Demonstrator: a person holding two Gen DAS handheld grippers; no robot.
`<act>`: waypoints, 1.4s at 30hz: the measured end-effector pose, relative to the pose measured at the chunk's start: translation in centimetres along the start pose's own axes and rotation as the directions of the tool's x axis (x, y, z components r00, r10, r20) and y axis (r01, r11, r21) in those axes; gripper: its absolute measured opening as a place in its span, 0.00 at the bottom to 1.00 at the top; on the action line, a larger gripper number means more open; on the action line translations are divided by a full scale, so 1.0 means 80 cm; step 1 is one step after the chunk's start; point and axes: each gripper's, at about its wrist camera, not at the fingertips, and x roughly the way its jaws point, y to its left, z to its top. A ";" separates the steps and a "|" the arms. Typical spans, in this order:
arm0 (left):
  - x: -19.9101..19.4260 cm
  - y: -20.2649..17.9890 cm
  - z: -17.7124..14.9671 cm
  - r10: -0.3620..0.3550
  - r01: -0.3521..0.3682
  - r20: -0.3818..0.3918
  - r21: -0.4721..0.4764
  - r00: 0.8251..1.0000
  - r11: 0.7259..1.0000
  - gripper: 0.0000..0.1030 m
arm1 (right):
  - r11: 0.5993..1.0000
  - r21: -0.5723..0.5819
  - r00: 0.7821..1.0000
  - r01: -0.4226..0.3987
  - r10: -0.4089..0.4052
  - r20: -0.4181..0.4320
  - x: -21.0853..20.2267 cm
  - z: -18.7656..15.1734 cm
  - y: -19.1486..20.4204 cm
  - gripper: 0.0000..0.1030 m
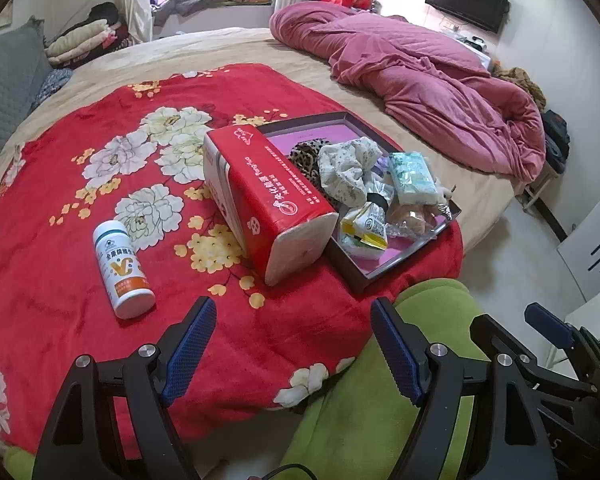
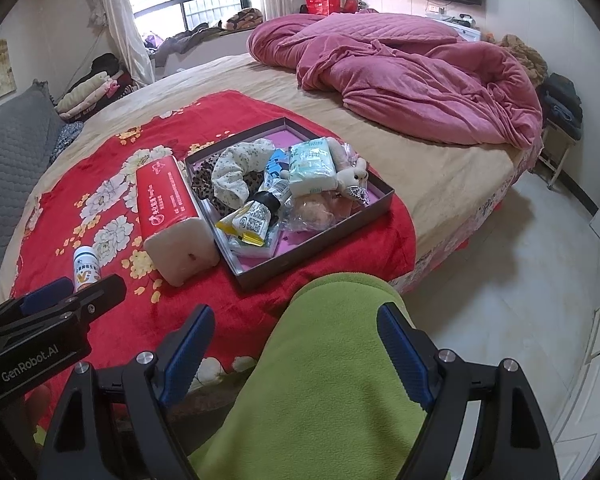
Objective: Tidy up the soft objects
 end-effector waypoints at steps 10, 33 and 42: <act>-0.001 0.001 -0.001 0.020 -0.020 0.004 -0.002 1.000 1.000 0.78 | 1.000 -0.007 1.000 -0.006 0.006 -0.002 0.000 0.000 0.002 0.80; 0.009 -0.004 -0.006 0.044 -0.043 -0.034 0.018 0.998 0.999 0.78 | 1.000 -0.013 1.000 -0.011 0.011 -0.022 0.007 -0.003 0.004 0.80; 0.009 -0.005 -0.007 0.052 -0.051 -0.036 0.022 0.998 0.998 0.78 | 1.000 -0.022 0.999 -0.010 0.009 -0.034 0.009 -0.004 0.005 0.80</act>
